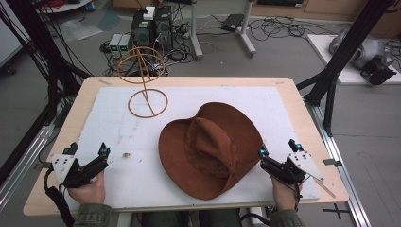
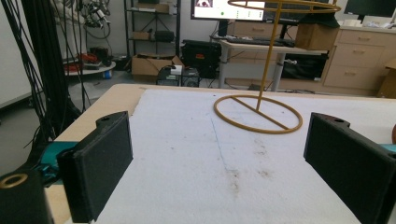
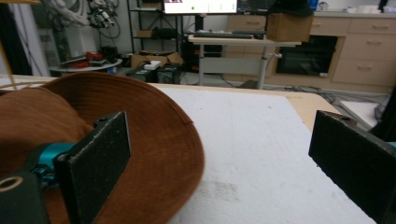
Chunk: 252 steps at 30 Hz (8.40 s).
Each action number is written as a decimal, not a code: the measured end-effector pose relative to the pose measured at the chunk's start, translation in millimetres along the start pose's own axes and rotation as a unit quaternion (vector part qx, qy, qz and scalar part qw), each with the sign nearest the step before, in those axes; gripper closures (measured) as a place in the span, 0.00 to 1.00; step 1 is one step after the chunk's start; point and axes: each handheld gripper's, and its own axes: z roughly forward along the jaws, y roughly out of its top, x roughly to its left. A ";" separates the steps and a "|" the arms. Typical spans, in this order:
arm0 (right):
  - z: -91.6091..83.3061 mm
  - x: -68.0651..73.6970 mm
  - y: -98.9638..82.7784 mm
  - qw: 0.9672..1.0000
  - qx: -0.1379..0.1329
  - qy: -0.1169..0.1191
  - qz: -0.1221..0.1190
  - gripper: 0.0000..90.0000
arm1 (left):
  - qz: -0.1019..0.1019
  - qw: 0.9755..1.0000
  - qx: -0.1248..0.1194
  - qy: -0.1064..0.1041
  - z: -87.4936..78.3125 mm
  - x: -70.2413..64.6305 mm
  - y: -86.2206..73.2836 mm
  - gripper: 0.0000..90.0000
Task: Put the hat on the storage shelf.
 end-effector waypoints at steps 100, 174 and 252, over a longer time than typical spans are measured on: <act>31.4 60.8 72.5 0.969 -0.055 0.213 0.112 0.99 | -0.009 1.000 -0.003 -0.007 3.0 1.7 -2.2 0.10; 253.0 278.0 188.9 0.956 -0.024 0.288 0.042 0.98 | -0.024 1.000 0.000 -0.018 4.5 1.6 -6.6 0.10; 40.0 -17.5 94.0 0.998 -0.055 -0.035 0.024 0.03 | -0.036 0.999 -0.001 -0.020 4.8 -3.0 -3.6 0.10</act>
